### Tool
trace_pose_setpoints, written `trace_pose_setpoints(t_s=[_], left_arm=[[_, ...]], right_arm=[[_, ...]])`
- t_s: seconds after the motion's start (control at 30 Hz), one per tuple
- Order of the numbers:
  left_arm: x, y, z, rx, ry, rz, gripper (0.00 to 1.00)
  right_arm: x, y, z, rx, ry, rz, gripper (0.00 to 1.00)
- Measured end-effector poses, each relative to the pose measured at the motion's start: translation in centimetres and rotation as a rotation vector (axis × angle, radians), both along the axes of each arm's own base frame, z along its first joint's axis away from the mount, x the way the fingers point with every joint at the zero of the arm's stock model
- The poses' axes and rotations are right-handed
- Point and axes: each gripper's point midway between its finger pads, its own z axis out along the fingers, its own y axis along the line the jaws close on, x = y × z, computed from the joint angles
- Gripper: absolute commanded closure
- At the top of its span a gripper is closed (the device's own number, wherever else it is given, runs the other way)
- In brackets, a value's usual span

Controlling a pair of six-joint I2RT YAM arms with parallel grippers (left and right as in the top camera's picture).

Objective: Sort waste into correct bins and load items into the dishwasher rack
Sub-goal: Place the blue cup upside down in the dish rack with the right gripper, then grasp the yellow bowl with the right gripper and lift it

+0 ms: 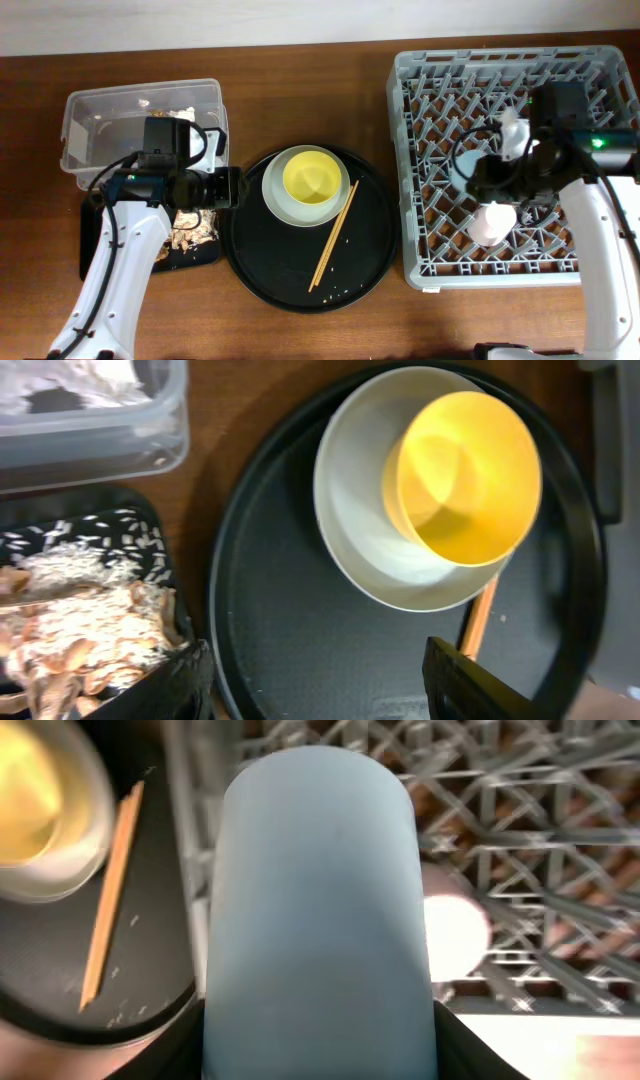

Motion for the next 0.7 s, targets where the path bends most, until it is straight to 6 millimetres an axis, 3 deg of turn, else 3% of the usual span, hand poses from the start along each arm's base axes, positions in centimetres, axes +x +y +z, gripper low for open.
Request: trace_pose_setpoints(t_s=[0.13, 0.27, 0.3, 0.37, 0.43, 0.47, 0.6, 0.7], left_arm=[[0.1, 0.5, -0.1, 0.028, -0.002, 0.013, 0.33], [0.1, 0.6, -0.1, 0.032, -0.002, 0.014, 0.33], [0.1, 0.6, -0.1, 0.032, -0.002, 0.014, 0.33], [0.1, 0.6, -0.1, 0.032, -0.002, 0.015, 0.33], [0.1, 0.6, -0.1, 0.032, -0.002, 0.015, 0.33], [0.1, 0.6, -0.1, 0.032, -0.002, 0.015, 0.33], [0.1, 0.6, -0.1, 0.032, -0.002, 0.015, 0.27], [-0.2, 0.6, -0.3, 0.034, 0.011, 0.012, 0.27]], right_arm=[[1.0, -1.2, -0.8, -0.04, 0.011, -0.055, 0.58], [1.6, -1.5, -5.0, -0.037, 0.183, -0.068, 0.57], [1.6, -1.5, -5.8, -0.035, 0.214, -0.067, 0.51], [1.7, -1.5, -7.2, -0.031, 0.265, -0.066, 0.2], [1.8, -1.5, -7.9, -0.028, 0.289, -0.073, 0.1], [1.9, -1.5, -7.9, -0.029, 0.285, -0.071, 0.05], [2.2, -1.3, -7.7, -0.015, 0.275, -0.067, 0.05], [4.1, 0.1, -4.8, 0.067, 0.176, -0.043, 0.07]])
